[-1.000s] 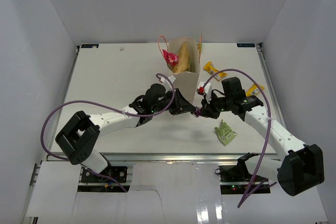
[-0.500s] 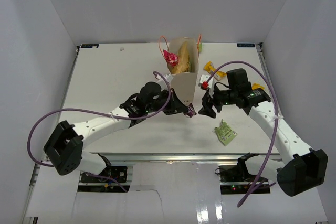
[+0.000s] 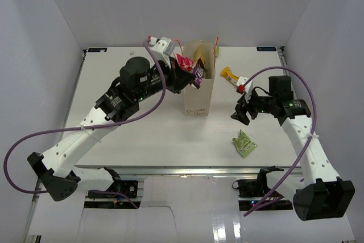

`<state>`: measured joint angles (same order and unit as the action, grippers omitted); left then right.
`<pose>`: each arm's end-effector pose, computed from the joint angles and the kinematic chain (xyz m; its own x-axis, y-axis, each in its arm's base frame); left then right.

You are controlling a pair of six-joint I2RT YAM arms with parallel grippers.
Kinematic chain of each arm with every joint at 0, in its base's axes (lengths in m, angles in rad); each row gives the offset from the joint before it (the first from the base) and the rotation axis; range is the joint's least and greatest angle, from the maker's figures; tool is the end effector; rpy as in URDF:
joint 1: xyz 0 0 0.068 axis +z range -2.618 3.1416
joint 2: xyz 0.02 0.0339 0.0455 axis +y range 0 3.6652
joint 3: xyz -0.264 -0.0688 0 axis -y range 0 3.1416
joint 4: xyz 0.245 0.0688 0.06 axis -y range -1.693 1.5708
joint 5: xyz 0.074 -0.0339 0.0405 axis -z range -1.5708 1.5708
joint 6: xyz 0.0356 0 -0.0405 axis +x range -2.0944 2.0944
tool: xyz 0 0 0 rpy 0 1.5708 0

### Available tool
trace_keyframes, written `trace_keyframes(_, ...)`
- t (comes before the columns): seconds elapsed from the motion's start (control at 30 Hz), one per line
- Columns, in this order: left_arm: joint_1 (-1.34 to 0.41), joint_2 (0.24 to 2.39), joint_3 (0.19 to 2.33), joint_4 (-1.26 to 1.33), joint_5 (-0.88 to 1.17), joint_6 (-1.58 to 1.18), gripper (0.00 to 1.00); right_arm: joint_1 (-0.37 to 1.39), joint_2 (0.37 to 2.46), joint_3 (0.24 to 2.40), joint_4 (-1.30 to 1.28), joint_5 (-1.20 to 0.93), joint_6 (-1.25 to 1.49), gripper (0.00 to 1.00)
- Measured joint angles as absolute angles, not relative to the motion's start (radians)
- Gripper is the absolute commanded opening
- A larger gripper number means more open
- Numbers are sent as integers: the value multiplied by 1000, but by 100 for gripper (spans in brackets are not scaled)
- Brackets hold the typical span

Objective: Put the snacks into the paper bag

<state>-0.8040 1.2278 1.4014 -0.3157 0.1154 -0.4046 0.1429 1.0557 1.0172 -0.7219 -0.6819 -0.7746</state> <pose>0.1847 -0.1976 0.4481 -0.4031 -0.1452 -0.9036 0.6916 0.5983 -0.4047 0.2054 0.0522 0.3237 -0.0941 -0.5622 -0.8217 -0.8792 0.4341 -0.1963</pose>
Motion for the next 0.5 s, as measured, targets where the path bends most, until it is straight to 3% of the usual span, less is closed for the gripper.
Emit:
trace_keyframes(0.2, -677, 1426, 1678, -352, 122, -320, 0, 105, 1058, 996, -737, -685, -776, 75)
trace_keyframes(0.5, -566, 1796, 1921, -391, 255, -288, 0, 71, 1060, 966, -738, -707, -781, 75)
